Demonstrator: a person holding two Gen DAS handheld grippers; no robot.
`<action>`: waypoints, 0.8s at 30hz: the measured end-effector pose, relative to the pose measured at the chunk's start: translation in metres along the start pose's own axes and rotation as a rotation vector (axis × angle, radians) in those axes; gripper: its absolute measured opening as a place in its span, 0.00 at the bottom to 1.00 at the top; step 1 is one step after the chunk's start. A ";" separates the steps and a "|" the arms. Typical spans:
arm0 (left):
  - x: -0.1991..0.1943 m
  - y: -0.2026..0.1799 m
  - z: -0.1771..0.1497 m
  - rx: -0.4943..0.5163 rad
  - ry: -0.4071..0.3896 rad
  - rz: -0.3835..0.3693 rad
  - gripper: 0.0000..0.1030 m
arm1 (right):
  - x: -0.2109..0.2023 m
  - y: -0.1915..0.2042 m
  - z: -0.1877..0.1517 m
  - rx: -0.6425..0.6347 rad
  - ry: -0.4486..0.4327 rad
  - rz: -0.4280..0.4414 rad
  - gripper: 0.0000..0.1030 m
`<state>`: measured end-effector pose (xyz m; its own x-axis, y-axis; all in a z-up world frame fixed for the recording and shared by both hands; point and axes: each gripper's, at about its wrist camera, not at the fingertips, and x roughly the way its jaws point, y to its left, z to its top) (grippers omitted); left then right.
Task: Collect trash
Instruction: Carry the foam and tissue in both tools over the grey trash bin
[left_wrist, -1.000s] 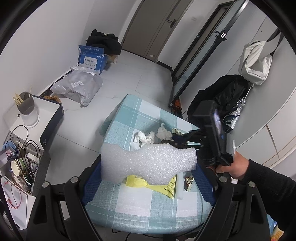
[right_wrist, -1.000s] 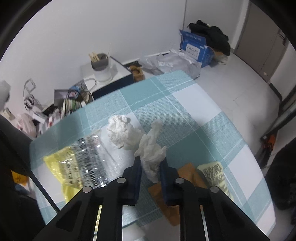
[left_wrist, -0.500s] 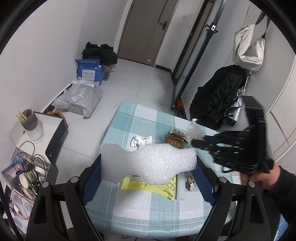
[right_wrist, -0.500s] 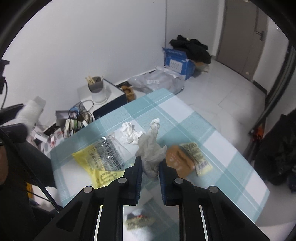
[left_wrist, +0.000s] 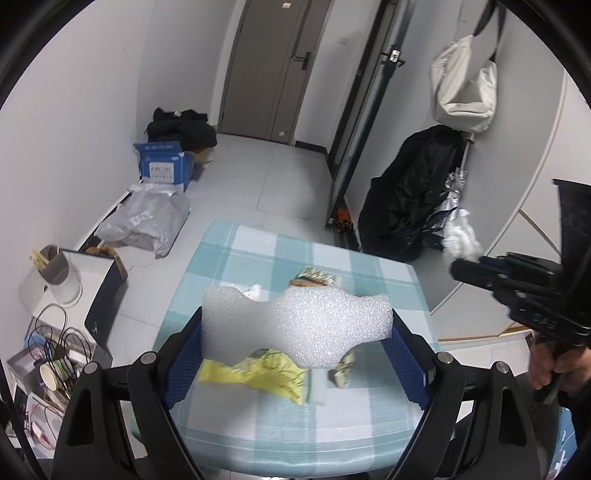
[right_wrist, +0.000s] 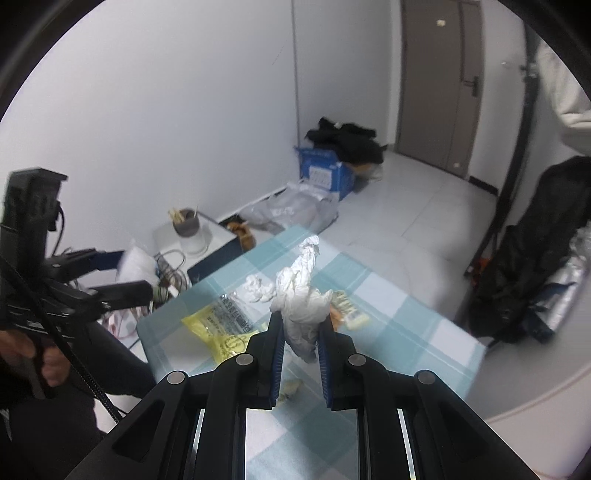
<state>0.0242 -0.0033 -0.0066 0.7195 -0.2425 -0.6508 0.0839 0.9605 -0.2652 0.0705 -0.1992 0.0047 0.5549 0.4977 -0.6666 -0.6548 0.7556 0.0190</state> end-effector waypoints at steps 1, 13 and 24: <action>-0.001 -0.007 0.002 0.010 -0.004 -0.009 0.84 | -0.011 -0.002 -0.001 0.001 -0.014 -0.010 0.15; -0.017 -0.102 0.024 0.156 -0.059 -0.118 0.85 | -0.129 -0.032 -0.024 0.066 -0.150 -0.127 0.15; 0.005 -0.195 0.027 0.311 -0.009 -0.239 0.85 | -0.205 -0.105 -0.099 0.290 -0.213 -0.275 0.15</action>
<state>0.0297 -0.1884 0.0612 0.6605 -0.4644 -0.5900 0.4535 0.8730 -0.1794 -0.0249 -0.4229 0.0653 0.8012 0.3158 -0.5083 -0.3146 0.9448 0.0911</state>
